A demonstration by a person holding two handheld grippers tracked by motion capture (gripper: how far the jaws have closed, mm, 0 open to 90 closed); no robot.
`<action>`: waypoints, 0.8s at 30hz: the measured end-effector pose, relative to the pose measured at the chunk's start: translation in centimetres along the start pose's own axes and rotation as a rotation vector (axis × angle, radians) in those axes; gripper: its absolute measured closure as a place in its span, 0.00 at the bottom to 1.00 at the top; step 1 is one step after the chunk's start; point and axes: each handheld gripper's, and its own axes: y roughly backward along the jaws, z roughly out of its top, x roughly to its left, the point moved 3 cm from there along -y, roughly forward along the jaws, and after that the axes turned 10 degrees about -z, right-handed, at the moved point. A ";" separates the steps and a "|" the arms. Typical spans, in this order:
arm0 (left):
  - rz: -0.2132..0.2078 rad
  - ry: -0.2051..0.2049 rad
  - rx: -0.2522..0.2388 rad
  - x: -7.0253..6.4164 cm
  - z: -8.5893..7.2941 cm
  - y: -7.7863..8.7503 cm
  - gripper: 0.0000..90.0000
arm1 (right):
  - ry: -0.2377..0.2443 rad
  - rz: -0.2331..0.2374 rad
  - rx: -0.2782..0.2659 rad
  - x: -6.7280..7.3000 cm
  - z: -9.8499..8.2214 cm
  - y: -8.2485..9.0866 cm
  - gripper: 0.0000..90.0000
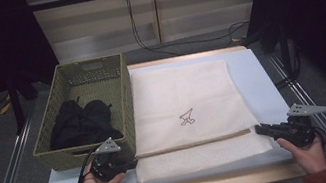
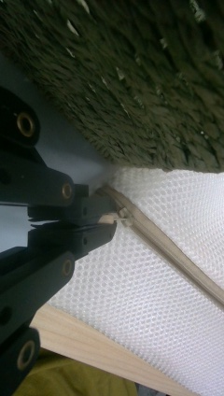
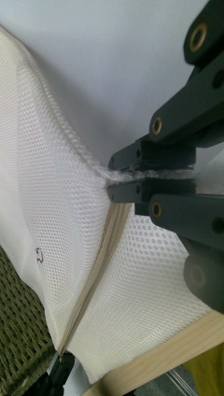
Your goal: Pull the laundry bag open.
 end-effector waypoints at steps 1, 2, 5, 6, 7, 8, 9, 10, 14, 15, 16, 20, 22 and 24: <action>0.006 0.002 0.001 0.0 -0.1 0.0 0.97 | 0.004 -0.006 -0.001 -0.1 0.0 0.0 0.94; 0.001 0.004 -0.001 0.1 -0.2 0.1 0.97 | 0.004 -0.010 -0.004 -0.1 0.0 0.0 0.94; 0.006 0.010 0.007 0.2 -0.4 0.1 0.97 | 0.007 -0.014 0.005 -0.1 0.0 0.0 0.94; 0.006 0.010 0.006 0.2 -0.4 0.0 0.97 | 0.006 -0.003 0.010 -0.1 0.0 0.0 0.94; 0.011 0.010 0.009 0.2 -0.4 -0.2 0.97 | 0.008 -0.003 0.008 -0.1 -0.1 0.0 0.94; 0.007 0.009 0.018 0.2 -0.4 -0.1 0.97 | 0.011 -0.003 0.010 -0.1 -0.1 -0.1 0.94; 0.005 0.009 0.016 0.2 -0.4 -0.1 0.97 | 0.008 -0.003 0.012 -0.1 -0.2 -0.1 0.94; 0.003 0.011 0.012 0.2 -0.5 -0.1 0.97 | 0.010 -0.001 0.013 -0.1 -0.3 -0.1 0.94; 0.002 -0.002 -0.013 0.1 -0.5 -0.4 0.97 | 0.008 -0.016 0.032 -0.3 -0.7 -0.6 0.94; 0.004 -0.003 -0.011 0.1 -0.5 -0.4 0.96 | 0.012 -0.017 0.042 -0.3 -0.8 -0.7 0.94; 0.002 -0.004 -0.014 0.1 -0.5 -0.5 0.96 | 0.011 -0.023 0.042 -0.2 -0.9 -0.8 0.94; 0.001 -0.012 -0.028 0.0 -0.6 -0.6 0.96 | 0.036 -0.020 0.065 0.0 -1.3 -1.3 0.93; 0.003 -0.012 -0.031 0.0 -0.6 -0.7 0.96 | 0.043 -0.032 0.086 -0.2 -1.8 -1.8 0.93; 0.005 -0.016 -0.032 0.0 -0.7 -0.7 0.96 | 0.040 -0.040 0.102 -0.3 -2.1 -1.9 0.93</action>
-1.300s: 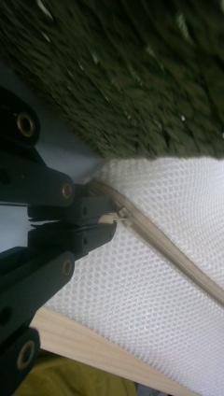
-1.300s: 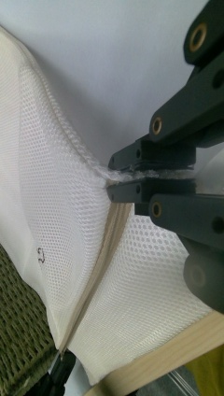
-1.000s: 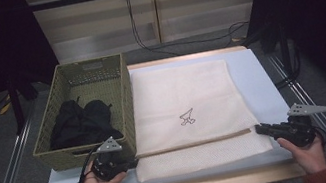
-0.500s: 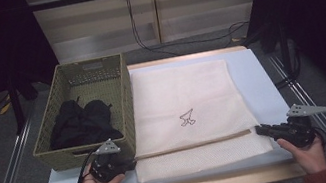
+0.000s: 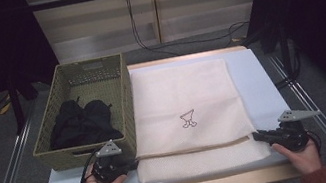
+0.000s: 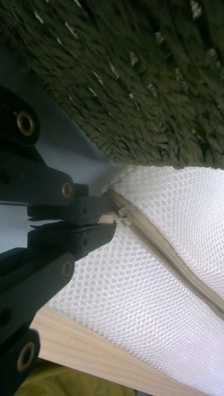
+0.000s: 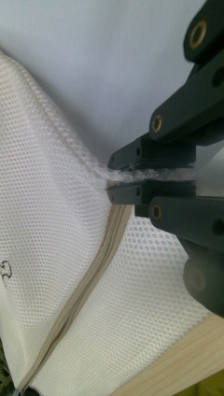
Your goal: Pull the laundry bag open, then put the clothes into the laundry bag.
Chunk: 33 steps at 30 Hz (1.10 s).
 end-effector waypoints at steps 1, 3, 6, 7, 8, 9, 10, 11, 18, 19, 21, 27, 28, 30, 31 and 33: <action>0.001 -0.001 0.006 0.0 0.0 0.0 0.96 | 0.006 -0.001 -0.006 0.0 0.0 -0.1 0.93; -0.003 0.001 -0.002 -0.1 -0.1 -0.1 0.95 | 0.018 -0.008 -0.001 0.1 -0.1 -0.1 0.92; -0.015 0.002 -0.009 -0.1 -0.2 -0.1 0.86 | 0.023 -0.034 0.035 0.1 -0.3 -0.7 0.82; -0.015 0.002 -0.012 -0.1 -0.2 -0.1 0.82 | 0.018 -0.042 0.035 0.0 -0.3 -0.8 0.80; -0.020 0.006 -0.016 -0.1 -0.3 -0.1 0.78 | 0.020 -0.036 0.028 -0.1 -0.3 -0.8 0.77; -0.017 0.001 -0.017 -0.2 -0.3 0.0 0.75 | 0.012 -0.036 0.027 -0.1 -0.2 -0.9 0.71; -0.007 0.003 -0.024 -0.3 -0.4 0.1 0.71 | 0.012 -0.045 0.030 -0.1 -0.1 -0.9 0.67; 0.009 0.006 -0.027 -0.3 -0.4 0.2 0.66 | 0.014 -0.044 0.031 -0.1 0.0 -1.0 0.65; 0.041 0.016 -0.082 -0.8 -0.4 0.6 0.38 | -0.005 -0.045 -0.039 -0.3 0.9 -0.5 0.41; 0.062 0.007 -0.081 -1.0 -0.4 0.7 0.34 | -0.008 -0.038 -0.048 -0.3 1.0 -0.4 0.40; 0.055 0.020 -0.112 -1.4 -0.3 1.1 0.25 | -0.013 -0.029 -0.073 -0.2 1.4 -0.1 0.36; 0.091 0.016 -0.166 -2.8 -0.2 1.7 0.18 | 0.024 0.044 -0.082 1.0 2.2 -0.4 0.32; 0.106 0.014 -0.172 -2.9 -0.1 1.8 0.18 | 0.040 0.060 -0.082 1.2 2.4 -0.5 0.32; 0.101 0.020 -0.195 -3.1 0.0 1.8 0.14 | 0.053 0.077 -0.084 1.8 2.7 -0.8 0.32; 0.092 0.022 -0.194 -3.1 0.0 1.8 0.13 | 0.060 0.081 -0.087 2.2 2.9 -0.9 0.32; 0.097 0.050 -0.213 -2.8 0.0 1.9 0.10 | 0.082 0.108 -0.084 2.8 3.3 -1.4 0.32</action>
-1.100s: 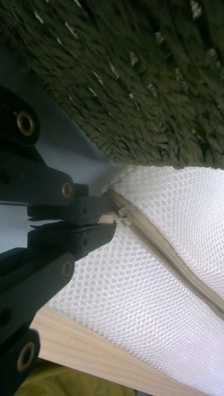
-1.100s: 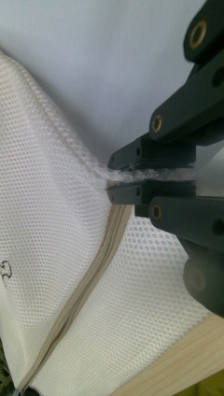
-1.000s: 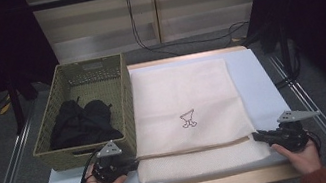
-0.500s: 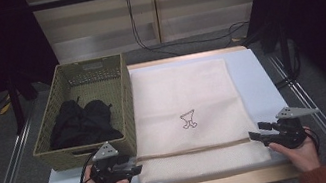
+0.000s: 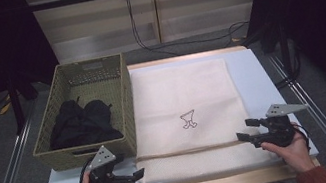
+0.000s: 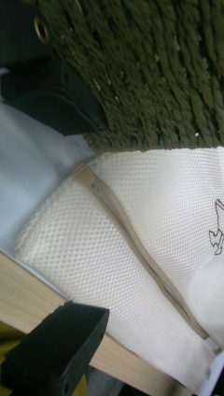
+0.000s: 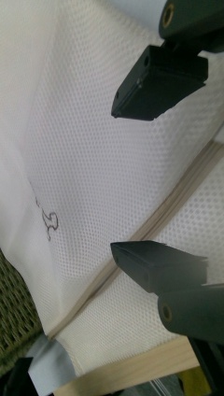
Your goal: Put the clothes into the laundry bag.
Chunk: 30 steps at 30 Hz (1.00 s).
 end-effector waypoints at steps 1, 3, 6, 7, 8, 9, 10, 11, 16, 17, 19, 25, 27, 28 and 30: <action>0.010 0.007 -0.014 0.2 0.0 0.2 0.09 | 0.006 0.011 0.011 0.3 0.2 -0.3 0.32; 0.022 -0.003 -0.032 0.4 0.0 0.6 0.06 | 0.026 0.050 0.016 1.0 0.6 -1.0 0.34; 0.027 0.000 -0.038 0.3 -0.1 0.9 0.05 | 0.051 0.085 0.037 2.0 1.1 -2.3 0.34; 0.031 0.008 -0.037 0.3 -0.2 1.0 0.05 | 0.054 0.094 0.037 2.3 1.3 -2.7 0.34; 0.016 0.015 -0.053 0.2 -0.1 1.1 0.05 | 0.058 0.103 0.042 2.6 1.4 -3.1 0.34; 0.009 0.009 -0.057 0.1 -0.1 1.2 0.05 | 0.065 0.110 0.048 2.9 1.5 -3.5 0.34; 0.017 -0.001 -0.049 0.0 -0.1 1.2 0.05 | 0.075 0.115 0.054 3.2 1.5 -3.9 0.34; 0.024 0.001 -0.049 -0.2 -0.2 1.1 0.05 | 0.079 0.123 0.061 3.5 1.6 -4.2 0.34; 0.008 -0.013 -0.066 -1.2 -0.3 1.3 0.06 | 0.109 0.160 0.102 4.6 2.2 -5.5 0.35; 0.014 -0.013 -0.079 -1.4 -0.3 1.3 0.07 | 0.117 0.166 0.103 4.8 2.5 -5.8 0.36; 0.008 -0.019 -0.101 -1.7 -0.2 1.5 0.07 | 0.135 0.173 0.119 5.3 3.0 -6.3 0.36; 0.019 -0.041 -0.084 -2.1 -0.3 1.3 0.07 | 0.195 0.210 0.146 6.7 4.5 -7.6 0.40; 0.023 -0.053 -0.083 -1.9 -0.2 1.3 0.07 | 0.213 0.220 0.153 7.1 5.0 -8.0 0.40; 0.028 -0.051 -0.086 -1.9 -0.2 1.3 0.06 | 0.214 0.235 0.155 7.2 5.2 -8.2 0.39; 0.022 -0.047 -0.081 -1.7 -0.3 1.3 0.06 | 0.214 0.248 0.148 7.4 5.5 -8.8 0.35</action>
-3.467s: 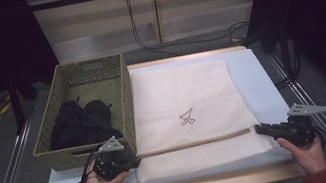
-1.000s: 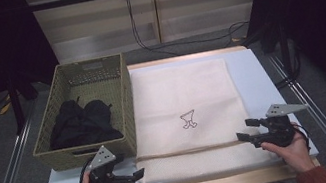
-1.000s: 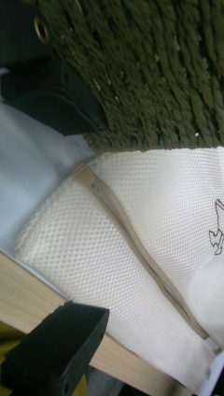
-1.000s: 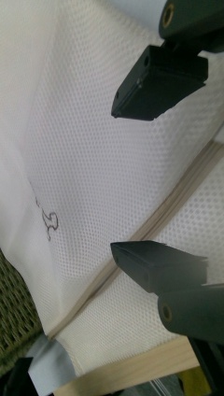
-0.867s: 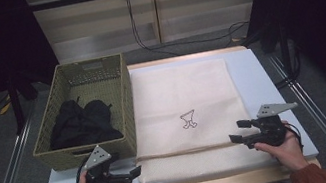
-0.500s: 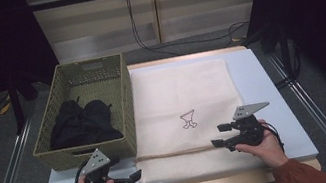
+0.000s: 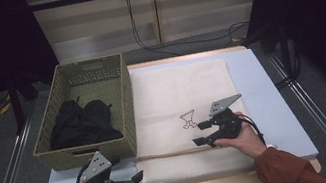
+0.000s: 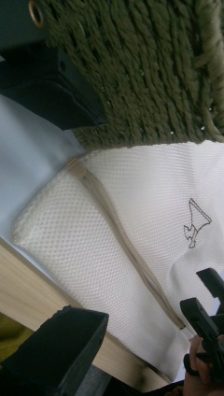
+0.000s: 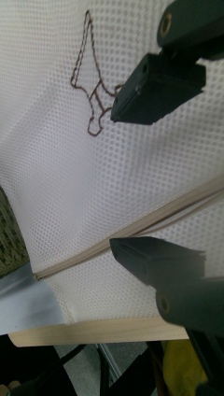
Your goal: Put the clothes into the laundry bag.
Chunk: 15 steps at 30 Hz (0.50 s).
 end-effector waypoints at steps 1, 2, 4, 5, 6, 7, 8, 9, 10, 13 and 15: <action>0.002 -0.003 0.000 0.0 0.0 0.1 0.06 | -0.005 0.013 0.001 0.1 0.1 -0.3 0.35; -0.001 -0.001 -0.005 0.0 0.0 0.1 0.06 | -0.003 0.024 0.008 0.1 0.0 -0.7 0.35; -0.006 -0.005 0.005 0.0 0.1 0.0 0.06 | 0.013 0.021 0.021 0.3 -0.2 -1.5 0.37; -0.007 -0.009 0.008 0.0 0.1 -0.1 0.06 | 0.018 0.020 0.029 0.4 -0.3 -1.9 0.37; -0.012 -0.011 0.009 -0.1 0.1 -0.2 0.06 | 0.025 0.013 0.026 0.5 -0.5 -2.1 0.38; -0.011 -0.015 0.014 -0.1 0.1 -0.2 0.06 | 0.029 0.021 0.030 0.6 -0.6 -2.3 0.40; -0.012 -0.015 0.011 -0.1 0.1 -0.2 0.06 | 0.036 0.021 0.038 0.7 -0.7 -2.5 0.40; -0.017 -0.020 0.010 -0.1 0.1 -0.1 0.06 | 0.049 0.010 0.045 0.8 -0.9 -2.6 0.40; -0.020 -0.013 0.006 -0.1 0.1 -0.1 0.06 | 0.054 0.000 0.049 0.7 -1.0 -2.7 0.40; -0.015 -0.008 0.017 -0.2 0.1 -0.2 0.06 | 0.089 -0.043 0.067 0.6 -1.4 -3.1 0.40; -0.018 -0.016 0.026 -0.2 0.1 -0.3 0.06 | 0.106 -0.054 0.099 0.7 -1.9 -3.5 0.39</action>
